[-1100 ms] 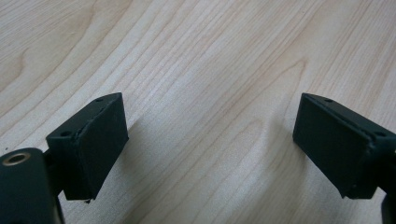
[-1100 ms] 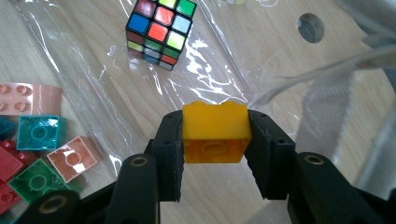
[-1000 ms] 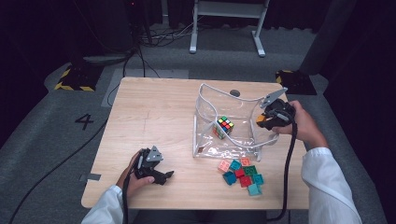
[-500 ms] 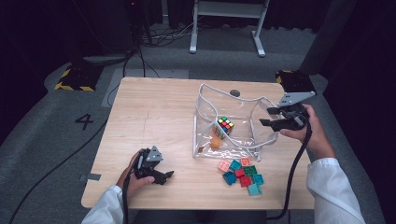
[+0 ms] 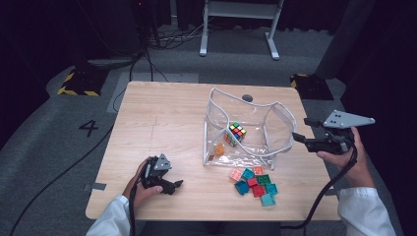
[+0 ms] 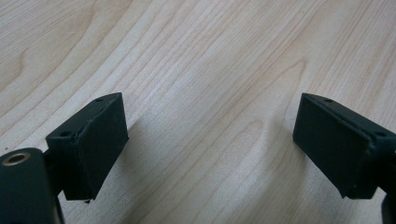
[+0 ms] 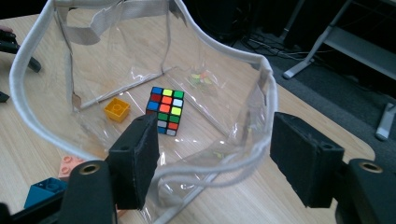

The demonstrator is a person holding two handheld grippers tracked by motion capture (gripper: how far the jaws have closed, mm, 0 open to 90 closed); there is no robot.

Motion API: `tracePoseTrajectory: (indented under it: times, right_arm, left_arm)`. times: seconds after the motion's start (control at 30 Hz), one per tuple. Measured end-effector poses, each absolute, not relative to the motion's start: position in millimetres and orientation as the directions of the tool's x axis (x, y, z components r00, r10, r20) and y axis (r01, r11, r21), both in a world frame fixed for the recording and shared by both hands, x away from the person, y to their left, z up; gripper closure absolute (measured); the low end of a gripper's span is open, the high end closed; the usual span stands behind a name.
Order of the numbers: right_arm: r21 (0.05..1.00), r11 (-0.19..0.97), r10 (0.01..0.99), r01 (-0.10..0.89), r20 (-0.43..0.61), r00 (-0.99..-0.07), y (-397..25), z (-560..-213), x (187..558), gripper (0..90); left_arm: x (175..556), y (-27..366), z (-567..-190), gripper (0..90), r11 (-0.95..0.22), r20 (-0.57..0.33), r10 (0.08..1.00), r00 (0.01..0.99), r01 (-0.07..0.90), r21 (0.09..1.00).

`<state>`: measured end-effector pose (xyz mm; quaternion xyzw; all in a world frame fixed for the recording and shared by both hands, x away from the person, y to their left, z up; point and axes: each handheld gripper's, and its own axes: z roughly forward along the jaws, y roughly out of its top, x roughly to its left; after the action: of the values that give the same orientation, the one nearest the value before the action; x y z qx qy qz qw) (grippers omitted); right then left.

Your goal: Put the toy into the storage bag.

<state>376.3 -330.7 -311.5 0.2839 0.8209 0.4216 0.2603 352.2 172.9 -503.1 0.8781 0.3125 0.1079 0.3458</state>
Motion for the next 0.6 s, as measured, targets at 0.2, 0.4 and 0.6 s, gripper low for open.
tracePoseTrajectory:
  times: [0.2, 0.4, 0.6]
  right_arm:
    - [0.855, 0.46, 0.703, 0.239, -0.186, -0.686, -348, -323, 358, 31.9]
    - [0.853, 0.454, 0.698, 0.257, -0.161, -0.697, -355, -349, 343, 33.7]
    - [0.835, 0.46, 0.685, 0.302, -0.116, -0.719, -353, -386, 330, 34.1]
  left_arm:
    - [352, 173, -503, 10.3, -0.566, -0.025, 0.624, 0.781, 0.474, 0.675]
    - [352, 173, -503, 10.3, -0.565, -0.025, 0.624, 0.781, 0.474, 0.675]
    - [352, 173, -503, 10.3, -0.565, -0.026, 0.624, 0.781, 0.474, 0.675]
